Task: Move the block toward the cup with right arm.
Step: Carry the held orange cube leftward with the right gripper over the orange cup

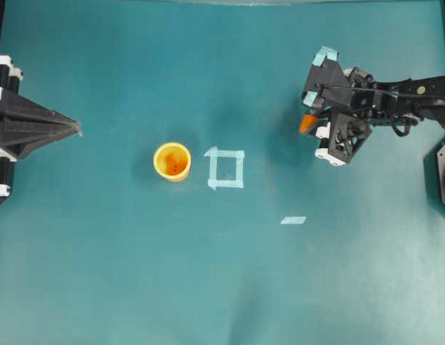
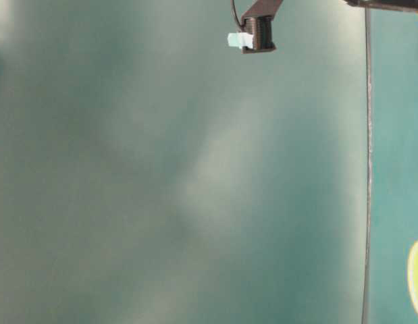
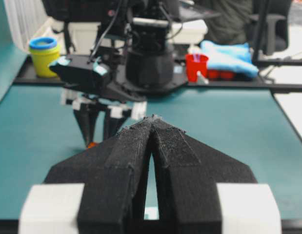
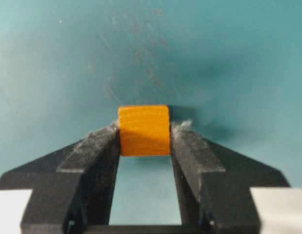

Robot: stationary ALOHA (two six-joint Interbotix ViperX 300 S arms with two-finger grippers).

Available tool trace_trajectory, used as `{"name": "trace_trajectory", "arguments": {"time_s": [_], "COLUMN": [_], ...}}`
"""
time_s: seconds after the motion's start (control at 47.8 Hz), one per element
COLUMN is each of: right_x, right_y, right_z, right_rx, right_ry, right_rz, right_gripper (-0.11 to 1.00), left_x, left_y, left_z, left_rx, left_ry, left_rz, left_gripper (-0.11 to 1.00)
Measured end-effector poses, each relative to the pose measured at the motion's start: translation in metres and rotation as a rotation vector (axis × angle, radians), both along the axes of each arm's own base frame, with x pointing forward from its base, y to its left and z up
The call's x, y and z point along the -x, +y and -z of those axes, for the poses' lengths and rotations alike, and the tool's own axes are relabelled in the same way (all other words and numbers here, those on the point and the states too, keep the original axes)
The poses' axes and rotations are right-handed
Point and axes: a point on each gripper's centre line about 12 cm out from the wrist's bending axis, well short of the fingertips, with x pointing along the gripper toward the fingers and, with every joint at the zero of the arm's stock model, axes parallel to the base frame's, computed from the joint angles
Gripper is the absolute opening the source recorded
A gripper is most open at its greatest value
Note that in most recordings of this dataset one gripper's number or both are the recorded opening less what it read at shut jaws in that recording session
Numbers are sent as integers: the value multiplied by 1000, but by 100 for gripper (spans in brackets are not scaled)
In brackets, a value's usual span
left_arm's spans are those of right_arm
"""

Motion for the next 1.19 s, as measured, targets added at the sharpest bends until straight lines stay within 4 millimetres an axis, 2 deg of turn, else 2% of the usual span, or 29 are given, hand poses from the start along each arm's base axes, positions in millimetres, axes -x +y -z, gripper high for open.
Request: {"name": "trace_trajectory", "arguments": {"time_s": [0.105, 0.46, 0.648, 0.774, 1.192], "right_x": [-8, -47, -65, -85, -167], "right_y": [0, -1, 7, 11, 25], "right_z": [-12, -121, -159, -167, -171], "right_rx": [7, 48, 49, 36, 1], "right_ry": [-25, -148, -166, -163, -126], "right_rz": [-4, -19, -47, -63, -113], "right_gripper": [39, 39, 39, 39, 39], "left_x": [0, 0, 0, 0, 0], "left_y": [0, 0, 0, 0, 0], "left_z": [0, 0, 0, 0, 0], "left_rx": [0, 0, 2, 0, 2], "left_ry": [-2, -2, 0, -2, 0], "left_rz": [0, 0, 0, 0, 0], "left_gripper": [0, 0, 0, 0, 0]}}
